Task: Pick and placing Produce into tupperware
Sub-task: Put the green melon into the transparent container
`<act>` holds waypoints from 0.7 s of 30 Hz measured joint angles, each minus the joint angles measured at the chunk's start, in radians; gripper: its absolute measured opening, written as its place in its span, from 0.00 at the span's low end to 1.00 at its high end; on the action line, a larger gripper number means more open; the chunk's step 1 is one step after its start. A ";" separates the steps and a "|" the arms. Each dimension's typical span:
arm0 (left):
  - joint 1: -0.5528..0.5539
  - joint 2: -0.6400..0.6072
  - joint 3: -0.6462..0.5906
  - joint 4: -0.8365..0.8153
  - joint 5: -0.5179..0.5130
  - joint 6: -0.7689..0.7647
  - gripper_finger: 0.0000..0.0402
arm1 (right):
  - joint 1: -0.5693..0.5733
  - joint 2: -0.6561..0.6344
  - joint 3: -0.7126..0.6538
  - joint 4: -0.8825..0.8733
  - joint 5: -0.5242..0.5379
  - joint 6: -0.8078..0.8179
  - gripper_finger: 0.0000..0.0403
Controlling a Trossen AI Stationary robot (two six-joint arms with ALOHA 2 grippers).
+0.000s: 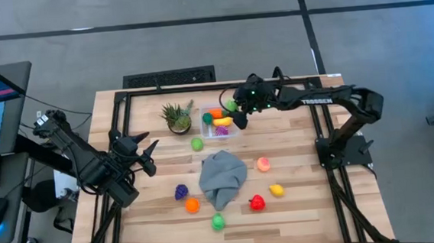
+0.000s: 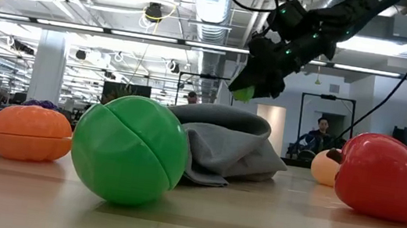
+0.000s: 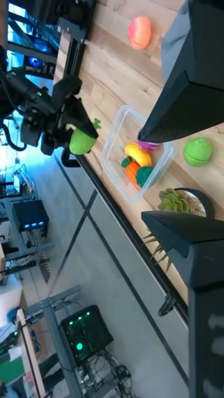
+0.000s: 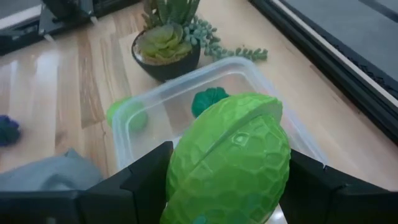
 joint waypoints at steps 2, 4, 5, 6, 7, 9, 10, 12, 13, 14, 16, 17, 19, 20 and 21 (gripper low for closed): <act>0.000 0.000 0.000 0.000 0.000 0.000 0.45 | 0.000 0.016 0.000 0.026 0.000 0.017 0.67; 0.000 0.000 0.000 0.000 -0.001 0.000 0.45 | -0.001 0.030 0.000 0.052 0.000 0.031 0.67; 0.000 0.000 0.000 0.000 -0.001 0.000 0.45 | -0.001 0.035 0.000 0.059 0.000 0.038 0.67; 0.000 0.000 0.000 0.000 -0.001 0.000 0.45 | -0.001 0.037 0.000 0.065 0.000 0.042 0.67; 0.000 0.000 0.000 0.000 -0.001 0.000 0.45 | -0.001 0.037 0.000 0.068 0.000 0.044 0.67; 0.000 0.000 0.000 0.000 -0.002 0.000 0.45 | -0.001 0.037 0.000 0.077 0.002 0.043 0.67; 0.000 0.000 0.000 0.000 -0.003 0.000 0.45 | -0.001 0.037 0.000 0.077 0.005 0.042 0.67; 0.000 0.000 0.000 0.000 -0.004 0.000 0.45 | -0.003 0.037 0.000 0.084 0.005 0.042 0.67; 0.000 0.000 0.000 0.000 -0.006 0.000 0.45 | -0.008 0.037 0.000 0.088 0.005 0.042 0.67; 0.000 0.000 0.000 0.000 -0.010 0.000 0.45 | -0.011 0.037 0.000 0.092 0.006 0.043 0.67; 0.000 0.000 0.000 0.000 -0.015 0.000 0.45 | -0.016 0.037 0.000 0.095 0.009 0.048 0.67; 0.000 0.000 0.000 0.000 -0.018 -0.001 0.45 | -0.019 0.037 0.000 0.099 0.009 0.049 0.67; 0.000 0.000 0.000 0.000 -0.019 -0.001 0.45 | -0.024 0.037 0.000 0.104 0.008 0.049 0.67; 0.000 0.000 0.000 0.000 -0.019 -0.001 0.45 | -0.024 0.037 0.000 0.103 0.008 0.049 0.67; 0.000 0.000 0.000 0.000 -0.019 -0.002 0.45 | -0.025 0.037 0.000 0.103 0.009 0.049 0.67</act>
